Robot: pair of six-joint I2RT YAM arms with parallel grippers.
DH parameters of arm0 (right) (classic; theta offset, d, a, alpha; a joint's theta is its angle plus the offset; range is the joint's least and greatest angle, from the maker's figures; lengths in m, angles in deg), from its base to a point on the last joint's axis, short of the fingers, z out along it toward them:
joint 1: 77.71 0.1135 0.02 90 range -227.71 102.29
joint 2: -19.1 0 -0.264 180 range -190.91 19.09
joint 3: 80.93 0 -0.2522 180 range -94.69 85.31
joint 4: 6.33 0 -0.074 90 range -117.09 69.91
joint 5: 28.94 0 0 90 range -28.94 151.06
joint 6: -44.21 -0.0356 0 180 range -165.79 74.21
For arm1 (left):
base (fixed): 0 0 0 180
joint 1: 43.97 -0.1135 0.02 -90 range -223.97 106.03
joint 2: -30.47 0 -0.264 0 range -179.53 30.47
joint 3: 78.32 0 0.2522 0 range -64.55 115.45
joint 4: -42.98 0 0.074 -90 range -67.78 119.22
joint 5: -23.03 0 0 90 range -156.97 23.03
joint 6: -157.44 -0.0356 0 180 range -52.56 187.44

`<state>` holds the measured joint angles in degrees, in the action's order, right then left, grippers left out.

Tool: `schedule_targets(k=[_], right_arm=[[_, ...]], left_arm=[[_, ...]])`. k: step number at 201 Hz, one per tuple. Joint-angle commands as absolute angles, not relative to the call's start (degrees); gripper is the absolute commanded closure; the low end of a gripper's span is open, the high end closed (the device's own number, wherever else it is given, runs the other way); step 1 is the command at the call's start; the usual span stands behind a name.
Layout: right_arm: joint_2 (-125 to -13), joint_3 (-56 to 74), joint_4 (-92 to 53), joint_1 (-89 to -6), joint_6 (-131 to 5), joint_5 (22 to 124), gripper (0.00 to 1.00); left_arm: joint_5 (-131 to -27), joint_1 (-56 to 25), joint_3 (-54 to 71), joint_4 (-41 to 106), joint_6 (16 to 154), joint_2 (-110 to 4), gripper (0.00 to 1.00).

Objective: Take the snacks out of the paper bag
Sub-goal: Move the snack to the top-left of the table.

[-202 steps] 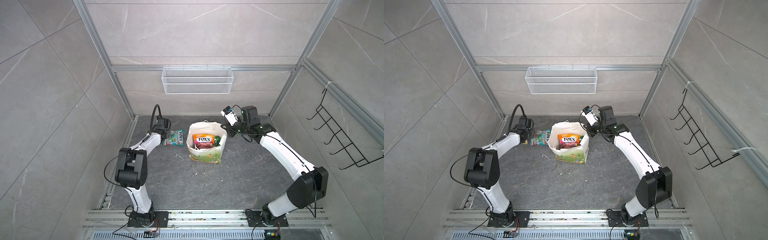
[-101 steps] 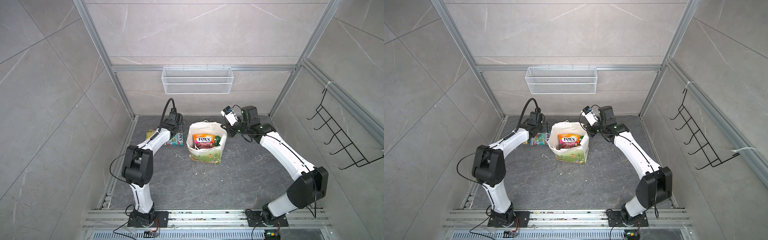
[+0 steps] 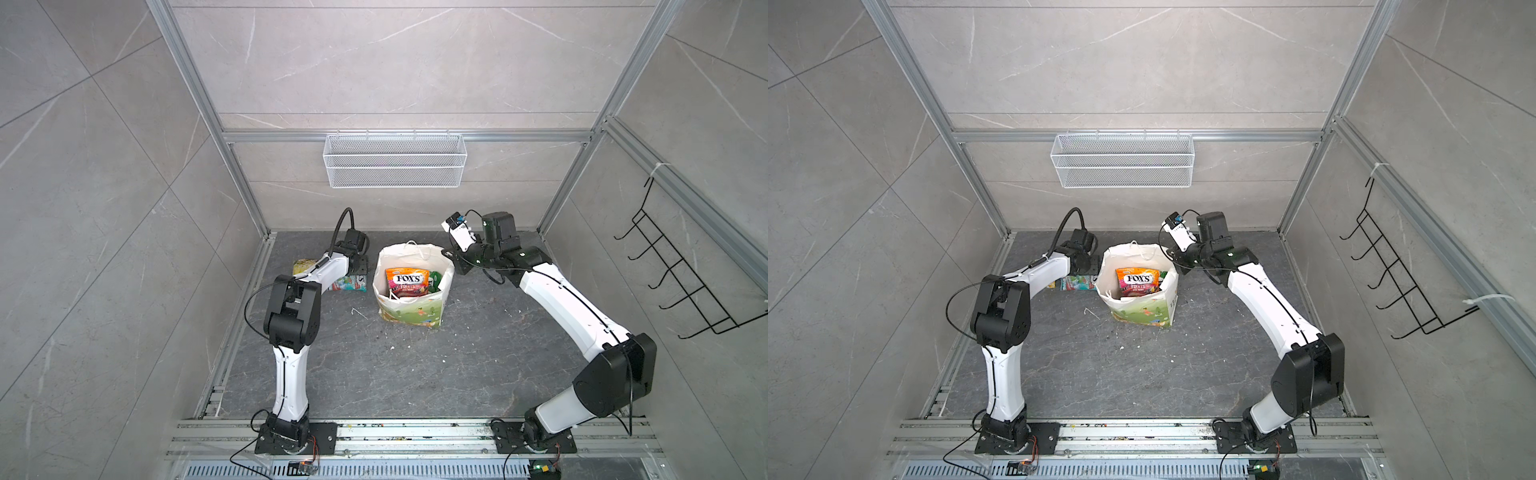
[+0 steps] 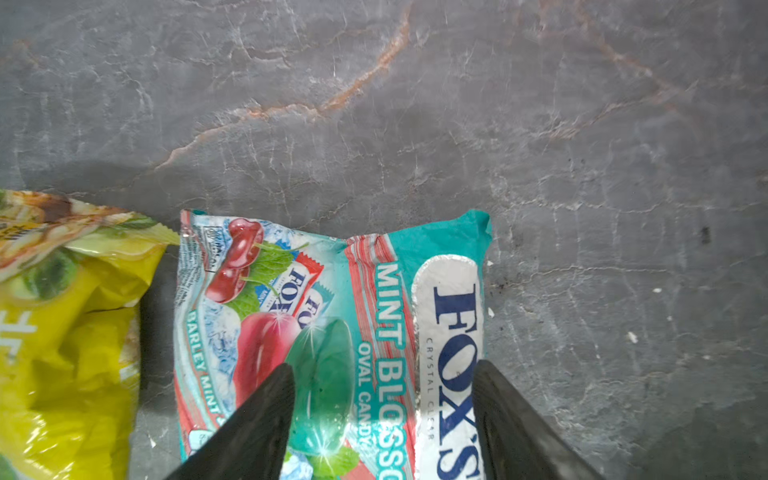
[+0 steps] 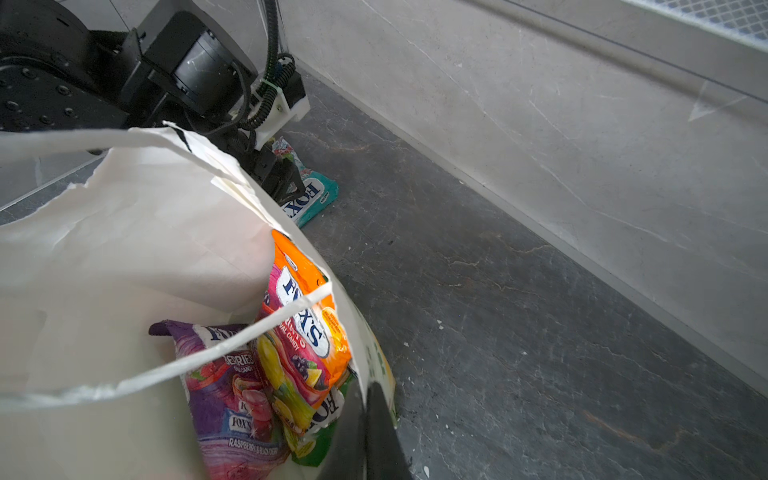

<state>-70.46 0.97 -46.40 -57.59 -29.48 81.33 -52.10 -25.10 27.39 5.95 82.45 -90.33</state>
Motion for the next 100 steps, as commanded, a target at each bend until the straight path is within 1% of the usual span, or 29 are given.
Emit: schedule_targets(k=[1, 31, 55, 83, 100], right_arm=[[-69.4, -0.2, -44.0, -58.0, -28.5, 81.0, 1.00], [-69.8, -0.8, -44.2, -58.0, -28.5, 81.1, 1.00], [-70.1, -1.6, -45.3, -58.0, -28.3, 81.4, 1.00], [-70.0, -2.1, -46.0, -58.0, -27.9, 81.5, 1.00], [-70.0, -2.4, -46.4, -58.0, -27.9, 81.4, 1.00]], left_arm=[[-51.8, -25.5, 28.1, 5.3, 82.0, -91.3, 0.34], [-51.6, -25.8, 28.2, 5.8, 79.8, -92.3, 0.37], [-50.6, -26.0, 28.2, 5.9, 77.5, -92.6, 0.42], [-49.9, -26.4, 27.8, 6.7, 74.9, -92.9, 0.45], [-49.8, -26.6, 27.7, 7.0, 74.3, -93.0, 0.45]])
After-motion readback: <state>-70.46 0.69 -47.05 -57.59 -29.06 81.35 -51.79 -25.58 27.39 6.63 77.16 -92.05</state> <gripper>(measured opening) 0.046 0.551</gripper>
